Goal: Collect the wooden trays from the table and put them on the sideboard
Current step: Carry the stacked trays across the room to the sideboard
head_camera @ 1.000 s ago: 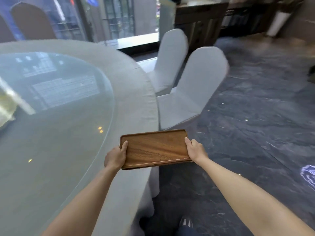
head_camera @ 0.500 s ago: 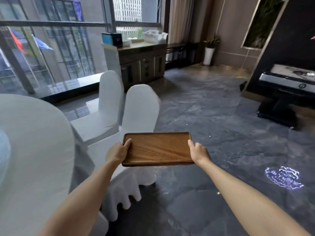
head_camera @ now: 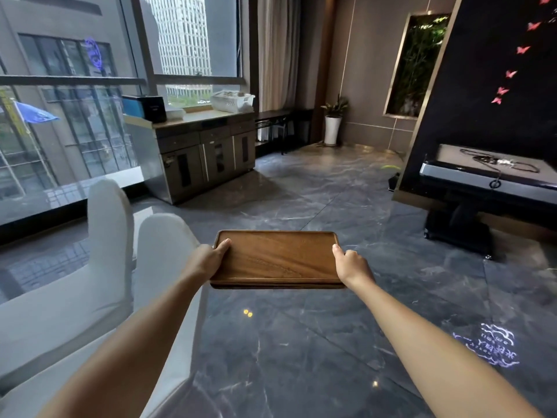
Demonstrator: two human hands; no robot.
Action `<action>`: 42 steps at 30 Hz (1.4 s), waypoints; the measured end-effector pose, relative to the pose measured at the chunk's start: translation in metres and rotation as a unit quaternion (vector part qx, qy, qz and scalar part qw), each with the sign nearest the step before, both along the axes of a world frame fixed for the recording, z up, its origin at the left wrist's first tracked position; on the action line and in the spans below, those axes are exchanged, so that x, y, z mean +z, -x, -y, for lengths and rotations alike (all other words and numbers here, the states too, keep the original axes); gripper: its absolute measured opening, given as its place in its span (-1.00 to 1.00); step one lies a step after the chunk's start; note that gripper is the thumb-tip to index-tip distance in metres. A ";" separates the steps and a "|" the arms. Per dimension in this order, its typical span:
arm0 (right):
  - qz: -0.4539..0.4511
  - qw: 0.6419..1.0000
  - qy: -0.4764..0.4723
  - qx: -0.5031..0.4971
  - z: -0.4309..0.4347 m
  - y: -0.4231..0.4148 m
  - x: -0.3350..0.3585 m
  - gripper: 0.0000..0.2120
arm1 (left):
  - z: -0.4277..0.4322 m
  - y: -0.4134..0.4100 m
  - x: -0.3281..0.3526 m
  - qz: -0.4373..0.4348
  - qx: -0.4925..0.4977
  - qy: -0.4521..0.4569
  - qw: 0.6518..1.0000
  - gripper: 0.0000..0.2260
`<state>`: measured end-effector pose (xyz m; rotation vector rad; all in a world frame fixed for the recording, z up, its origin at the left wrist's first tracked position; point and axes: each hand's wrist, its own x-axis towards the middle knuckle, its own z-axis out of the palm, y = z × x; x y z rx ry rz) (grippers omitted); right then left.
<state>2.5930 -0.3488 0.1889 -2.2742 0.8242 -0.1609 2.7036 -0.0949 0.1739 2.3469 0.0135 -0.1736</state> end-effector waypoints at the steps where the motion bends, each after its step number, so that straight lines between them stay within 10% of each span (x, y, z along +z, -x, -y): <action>1: 0.000 1.000 0.001 0.001 0.013 -0.024 0.001 -0.44 | 0.014 -0.027 0.000 0.007 -0.004 -0.002 1.000 -0.45; 27: -0.013 0.994 0.002 0.104 0.337 -0.712 0.027 -0.46 | 0.324 -0.663 0.024 -0.009 0.094 -0.016 0.995 -0.41; 42: -0.046 0.984 0.021 0.174 0.381 -1.159 -0.005 -0.46 | 0.363 -1.077 -0.006 -0.023 0.142 -0.038 0.989 -0.41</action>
